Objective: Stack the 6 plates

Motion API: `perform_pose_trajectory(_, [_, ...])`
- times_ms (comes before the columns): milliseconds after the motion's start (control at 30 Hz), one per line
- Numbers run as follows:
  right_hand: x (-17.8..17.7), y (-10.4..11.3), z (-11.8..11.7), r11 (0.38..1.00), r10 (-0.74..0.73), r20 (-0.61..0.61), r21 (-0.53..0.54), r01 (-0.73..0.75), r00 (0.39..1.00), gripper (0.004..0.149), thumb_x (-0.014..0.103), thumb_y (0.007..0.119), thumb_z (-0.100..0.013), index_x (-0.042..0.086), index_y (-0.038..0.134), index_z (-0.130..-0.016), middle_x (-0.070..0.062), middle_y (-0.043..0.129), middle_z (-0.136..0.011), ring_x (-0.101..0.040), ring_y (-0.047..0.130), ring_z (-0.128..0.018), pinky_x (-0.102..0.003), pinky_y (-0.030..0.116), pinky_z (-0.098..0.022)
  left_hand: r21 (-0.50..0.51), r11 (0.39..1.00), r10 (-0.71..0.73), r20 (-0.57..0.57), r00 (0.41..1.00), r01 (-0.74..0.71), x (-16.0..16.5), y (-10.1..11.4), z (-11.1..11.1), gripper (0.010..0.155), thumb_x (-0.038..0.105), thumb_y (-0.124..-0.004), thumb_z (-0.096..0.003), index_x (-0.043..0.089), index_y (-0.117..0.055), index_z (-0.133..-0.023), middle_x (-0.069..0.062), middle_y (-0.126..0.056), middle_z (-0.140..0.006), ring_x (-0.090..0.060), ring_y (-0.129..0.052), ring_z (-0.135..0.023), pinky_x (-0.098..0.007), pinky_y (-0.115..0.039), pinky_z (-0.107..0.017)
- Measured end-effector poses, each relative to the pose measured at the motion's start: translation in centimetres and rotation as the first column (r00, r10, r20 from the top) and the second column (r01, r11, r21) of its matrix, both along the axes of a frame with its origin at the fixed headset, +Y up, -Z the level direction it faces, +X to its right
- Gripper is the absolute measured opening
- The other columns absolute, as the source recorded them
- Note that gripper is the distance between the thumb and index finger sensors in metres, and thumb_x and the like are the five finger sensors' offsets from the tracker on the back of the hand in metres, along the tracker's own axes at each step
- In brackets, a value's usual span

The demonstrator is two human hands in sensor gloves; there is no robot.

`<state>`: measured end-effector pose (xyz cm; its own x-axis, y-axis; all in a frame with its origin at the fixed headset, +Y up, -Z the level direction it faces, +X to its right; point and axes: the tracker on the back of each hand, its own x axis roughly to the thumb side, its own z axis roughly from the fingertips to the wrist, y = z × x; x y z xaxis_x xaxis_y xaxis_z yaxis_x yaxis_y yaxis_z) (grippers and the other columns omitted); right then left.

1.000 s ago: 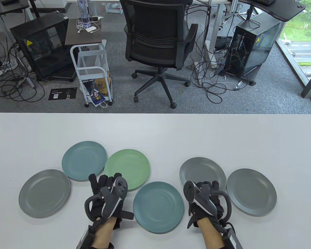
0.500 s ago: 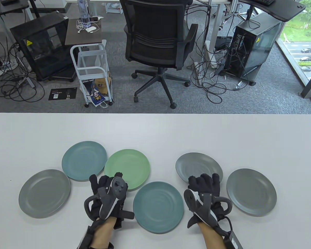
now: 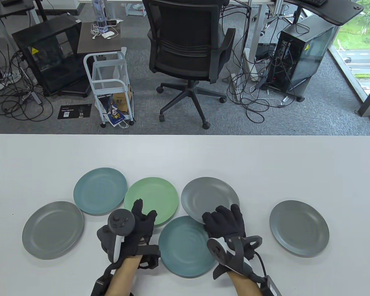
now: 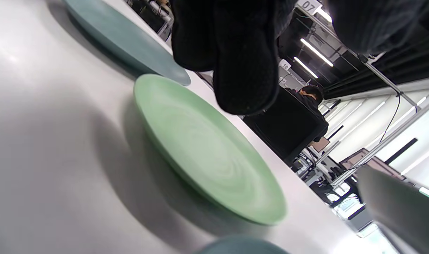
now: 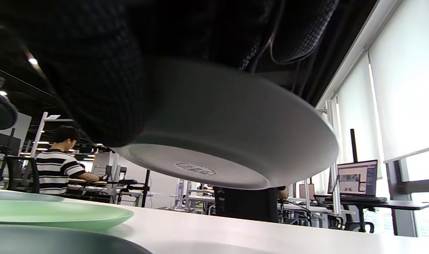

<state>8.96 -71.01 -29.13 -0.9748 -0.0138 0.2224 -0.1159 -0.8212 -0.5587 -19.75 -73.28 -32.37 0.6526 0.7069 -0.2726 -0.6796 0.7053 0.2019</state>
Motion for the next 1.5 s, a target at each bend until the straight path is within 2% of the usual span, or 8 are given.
perform_pose_trajectory(333, [-1.8,-0.3,0.6,1.000,0.014,-0.107,0.013,-0.013,0.994,0.035,0.047,0.098,-0.036,0.037,0.093,-0.069,0.014,0.101,-0.070,-0.012,0.090,-0.082,-0.049,0.058,-0.076,-0.081,0.979,0.187,0.023,0.982,-0.185,0.1,-1.1,-0.3,0.075,0.062,-0.076,-0.0335,0.025,-0.063,-0.097,0.011,-0.104,-0.061,-0.014,-0.088,-0.077,-0.042,-0.042,-0.081])
perform_pose_trajectory(667, [-3.4,-0.6,1.2,0.999,0.040,-0.208,0.028,-0.035,0.977,0.035,0.047,0.099,-0.036,0.038,0.093,-0.069,0.014,0.101,-0.070,-0.011,0.089,-0.084,-0.049,0.058,-0.076,-0.182,0.925,0.341,0.016,0.940,-0.333,0.3,-2.6,-0.5,0.073,0.061,-0.077,-0.0341,0.022,-0.065,-0.095,0.010,-0.105,-0.058,-0.015,-0.090,-0.074,-0.042,-0.045,-0.080])
perform_pose_trajectory(833, [-3.8,-0.5,1.5,0.999,0.045,-0.250,0.040,-0.036,0.967,0.035,0.047,0.099,-0.035,0.038,0.093,-0.069,0.014,0.101,-0.070,-0.012,0.089,-0.084,-0.049,0.058,-0.076,-0.195,0.910,0.374,0.003,0.928,-0.366,0.2,-3.0,-0.7,0.060,0.051,-0.078,-0.0372,0.023,-0.073,-0.090,0.013,-0.106,-0.050,-0.013,-0.094,-0.068,-0.041,-0.050,-0.079])
perform_pose_trajectory(967, [-4.1,-0.7,1.6,0.997,0.067,-0.266,0.045,-0.058,0.961,0.035,0.047,0.098,-0.036,0.037,0.094,-0.069,0.014,0.101,-0.070,-0.011,0.089,-0.084,-0.049,0.058,-0.076,-0.210,0.896,0.399,-0.008,0.917,-0.392,-0.1,-3.3,-0.8,0.056,0.048,-0.079,-0.0377,0.023,-0.076,-0.088,0.011,-0.107,-0.048,-0.012,-0.095,-0.066,-0.041,-0.052,-0.078])
perform_pose_trajectory(1333, [-4.2,-0.6,1.4,0.995,0.095,-0.287,0.030,-0.090,0.953,0.036,0.049,0.096,-0.037,0.039,0.092,-0.071,0.015,0.100,-0.072,-0.012,0.088,-0.085,-0.050,0.057,-0.077,-0.210,0.889,0.411,-0.029,0.911,-0.408,-0.4,-3.4,-0.9,0.053,0.044,-0.080,-0.0379,0.020,-0.079,-0.085,0.008,-0.107,-0.045,-0.012,-0.096,-0.064,-0.040,-0.054,-0.077])
perform_pose_trajectory(1500, [-3.9,-0.5,1.2,0.996,0.082,-0.300,-0.003,-0.087,0.950,0.039,0.057,0.088,-0.040,0.039,0.090,-0.075,0.015,0.098,-0.076,-0.014,0.086,-0.087,-0.050,0.055,-0.077,-0.196,0.886,0.420,-0.037,0.907,-0.419,-0.6,-3.4,-0.9,0.052,0.043,-0.080,-0.0380,0.020,-0.080,-0.085,0.007,-0.107,-0.044,-0.012,-0.096,-0.064,-0.040,-0.055,-0.077])
